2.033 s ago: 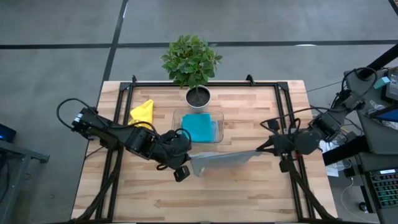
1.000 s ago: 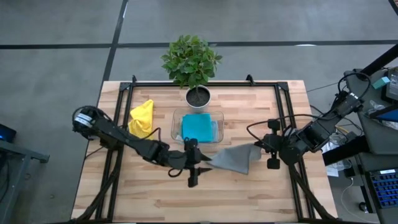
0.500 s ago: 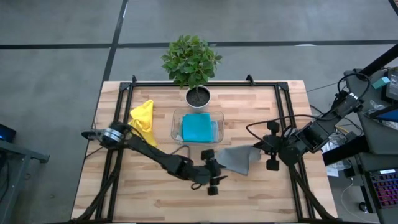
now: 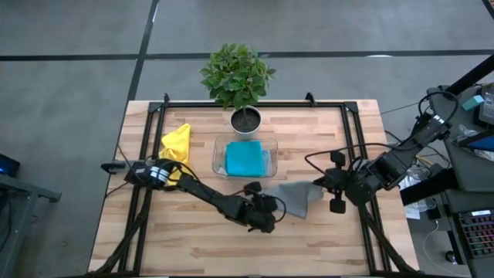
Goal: Fold microfiber towels
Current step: Fold the gray microfiber cloth
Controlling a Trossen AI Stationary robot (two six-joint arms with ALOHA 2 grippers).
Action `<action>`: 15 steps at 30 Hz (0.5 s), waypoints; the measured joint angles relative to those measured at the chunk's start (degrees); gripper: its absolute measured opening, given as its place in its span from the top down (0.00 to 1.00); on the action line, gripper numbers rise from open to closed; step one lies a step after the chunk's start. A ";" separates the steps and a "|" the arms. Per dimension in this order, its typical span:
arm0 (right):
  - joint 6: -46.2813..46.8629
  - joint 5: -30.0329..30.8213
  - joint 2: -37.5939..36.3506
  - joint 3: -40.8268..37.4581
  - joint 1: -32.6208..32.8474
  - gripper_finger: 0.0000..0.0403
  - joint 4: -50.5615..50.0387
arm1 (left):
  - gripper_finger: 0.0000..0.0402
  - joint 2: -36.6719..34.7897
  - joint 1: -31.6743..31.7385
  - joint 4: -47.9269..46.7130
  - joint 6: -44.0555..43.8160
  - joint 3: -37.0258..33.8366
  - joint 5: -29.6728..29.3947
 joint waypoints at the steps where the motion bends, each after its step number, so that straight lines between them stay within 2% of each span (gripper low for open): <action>1: 0.03 -0.79 0.24 0.00 0.00 0.98 0.34 | 0.83 0.03 0.00 -1.49 -1.05 -0.11 0.04; 6: 0.01 -4.98 3.26 -0.12 0.31 0.98 1.96 | 0.90 0.03 0.09 -11.47 -6.55 -0.33 1.88; 11: -0.12 -12.21 8.19 -0.13 0.61 0.98 4.87 | 0.97 -0.76 -0.40 -22.40 -7.17 0.18 10.16; 13: -0.16 -12.68 10.48 -0.13 0.78 0.98 6.28 | 0.99 -1.44 -1.34 -26.81 -5.40 -0.03 10.81; 15: -0.15 -10.46 12.75 -0.11 0.79 0.98 7.39 | 0.99 -2.21 -2.11 -31.14 -3.15 -0.20 11.39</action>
